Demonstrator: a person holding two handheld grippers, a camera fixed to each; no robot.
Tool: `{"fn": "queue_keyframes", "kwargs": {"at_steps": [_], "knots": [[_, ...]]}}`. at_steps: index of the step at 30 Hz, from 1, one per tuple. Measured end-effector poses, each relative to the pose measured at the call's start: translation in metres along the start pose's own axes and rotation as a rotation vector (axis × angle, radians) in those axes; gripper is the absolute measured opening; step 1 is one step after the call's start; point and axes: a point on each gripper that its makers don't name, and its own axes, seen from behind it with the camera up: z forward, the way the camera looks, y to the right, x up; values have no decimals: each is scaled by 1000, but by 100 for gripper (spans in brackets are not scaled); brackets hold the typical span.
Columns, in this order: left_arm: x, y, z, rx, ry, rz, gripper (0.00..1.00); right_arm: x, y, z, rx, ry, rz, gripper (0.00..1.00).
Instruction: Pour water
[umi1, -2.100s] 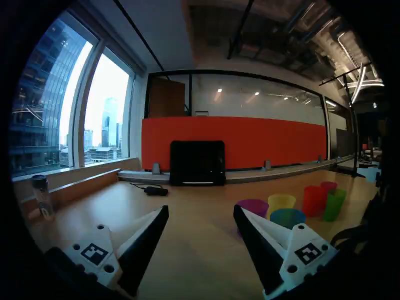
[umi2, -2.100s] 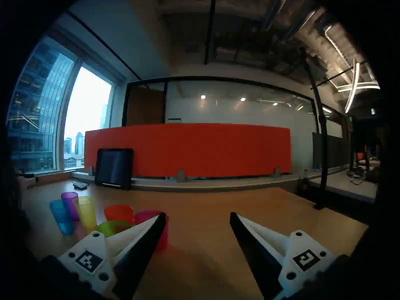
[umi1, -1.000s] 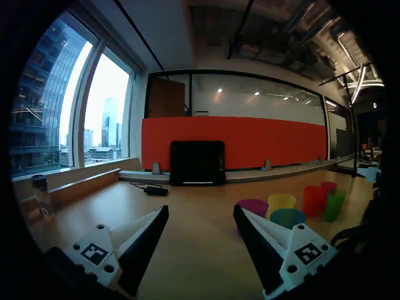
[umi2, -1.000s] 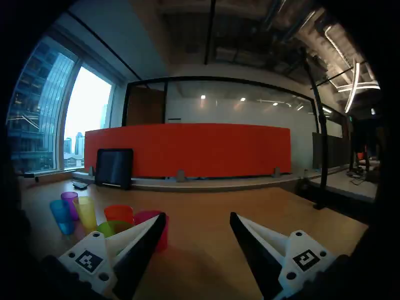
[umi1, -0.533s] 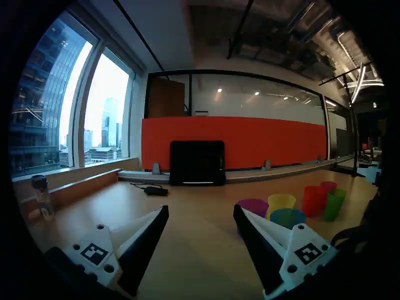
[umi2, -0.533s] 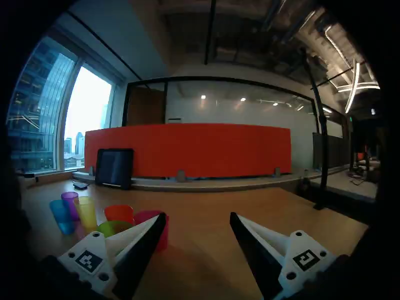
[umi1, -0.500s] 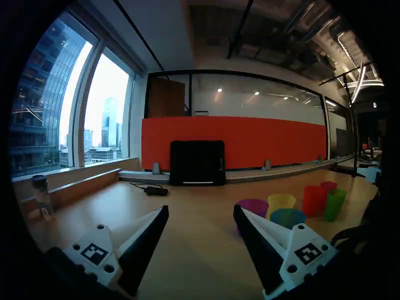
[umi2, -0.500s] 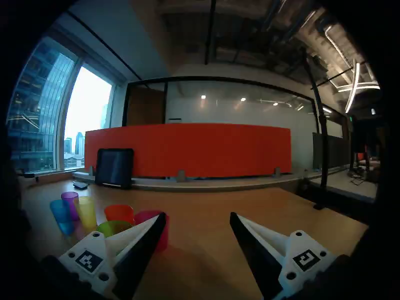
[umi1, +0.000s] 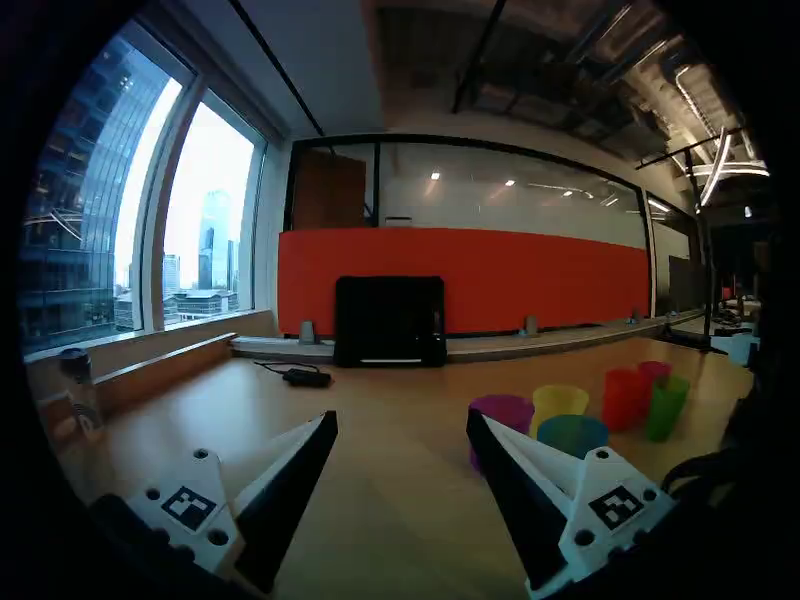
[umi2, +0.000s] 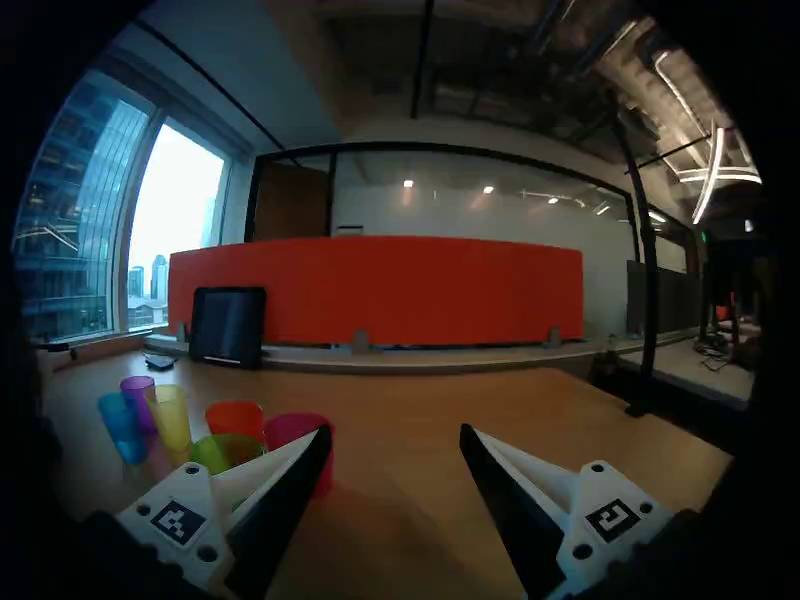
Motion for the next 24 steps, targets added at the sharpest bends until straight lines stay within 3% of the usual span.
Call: {"fn": "queue_keyframes", "kwargs": {"at_steps": [5, 11, 24], "knots": [[1, -4, 0, 9, -35, 12, 96, 14, 0, -1, 12, -15, 5, 99], [23, -6, 2, 1, -43, 1, 96, 40, -2, -1, 42, -37, 6, 99], [133, -9, 13, -30, 11, -16, 96, 123, 2, 6, 73, -37, -10, 99]]}}
